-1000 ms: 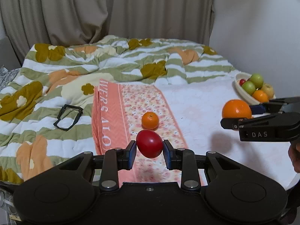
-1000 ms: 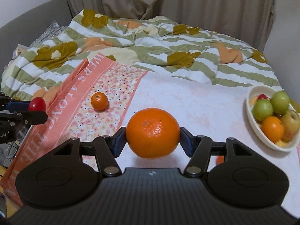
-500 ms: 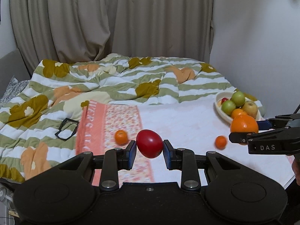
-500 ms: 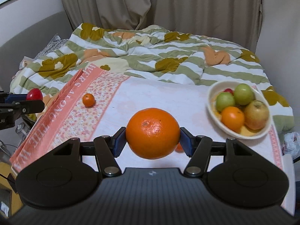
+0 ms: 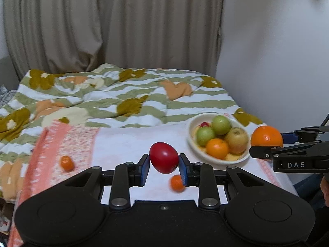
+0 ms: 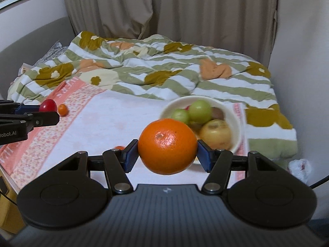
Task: Organize fruits
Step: 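Carry the tomato and orange to the cream bowl and release both inside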
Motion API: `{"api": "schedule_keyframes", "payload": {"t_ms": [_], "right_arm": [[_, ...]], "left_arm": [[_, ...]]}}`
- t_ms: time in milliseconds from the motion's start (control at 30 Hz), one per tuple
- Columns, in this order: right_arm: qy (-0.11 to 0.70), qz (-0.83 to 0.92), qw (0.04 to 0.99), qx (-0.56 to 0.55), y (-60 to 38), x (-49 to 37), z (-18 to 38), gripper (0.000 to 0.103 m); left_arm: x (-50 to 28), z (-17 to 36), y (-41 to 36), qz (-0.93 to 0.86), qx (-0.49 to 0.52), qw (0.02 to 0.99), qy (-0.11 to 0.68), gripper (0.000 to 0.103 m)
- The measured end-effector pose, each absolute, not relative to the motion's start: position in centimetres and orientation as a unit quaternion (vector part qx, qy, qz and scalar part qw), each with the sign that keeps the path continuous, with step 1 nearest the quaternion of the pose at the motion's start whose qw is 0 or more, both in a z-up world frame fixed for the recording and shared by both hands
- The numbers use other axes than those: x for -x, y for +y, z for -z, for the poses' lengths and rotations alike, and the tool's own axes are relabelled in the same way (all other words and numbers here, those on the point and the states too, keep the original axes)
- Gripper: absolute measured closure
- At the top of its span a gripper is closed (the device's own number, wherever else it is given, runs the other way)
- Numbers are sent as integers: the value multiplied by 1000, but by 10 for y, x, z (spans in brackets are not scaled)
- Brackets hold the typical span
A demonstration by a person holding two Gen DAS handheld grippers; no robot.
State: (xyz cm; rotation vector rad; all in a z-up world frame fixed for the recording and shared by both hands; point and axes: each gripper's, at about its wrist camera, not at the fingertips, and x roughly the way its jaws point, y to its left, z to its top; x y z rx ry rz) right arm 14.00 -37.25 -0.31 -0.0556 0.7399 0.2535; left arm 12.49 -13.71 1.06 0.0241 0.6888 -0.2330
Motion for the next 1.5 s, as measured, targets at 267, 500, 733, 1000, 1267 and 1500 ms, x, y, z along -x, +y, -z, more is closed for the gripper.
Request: {"api": "schedule_keyframes", "payload": {"t_ms": [267, 500, 733, 1000, 1267, 1500], "right_arm": [[359, -94, 928, 18, -427, -170, 4, 27], [366, -61, 929, -1, -457, -201, 13, 27], [384, -34, 923, -20, -474, -235, 29, 27], [404, -19, 914, -31, -484, -266, 46, 27], [411, -15, 911, -36, -486, -278, 53, 27], [411, -17, 910, -39, -486, -285, 56, 27]], "left_arm": [[-166, -5, -195, 147, -27, 925, 349, 69], [-211, 15, -221, 168, -41, 914, 366, 69], [-260, 45, -234, 177, -55, 896, 403, 69], [-292, 79, -246, 187, -76, 874, 442, 69], [-294, 83, -246, 183, -84, 871, 448, 39], [-288, 71, -239, 162, -79, 883, 433, 5]]}}
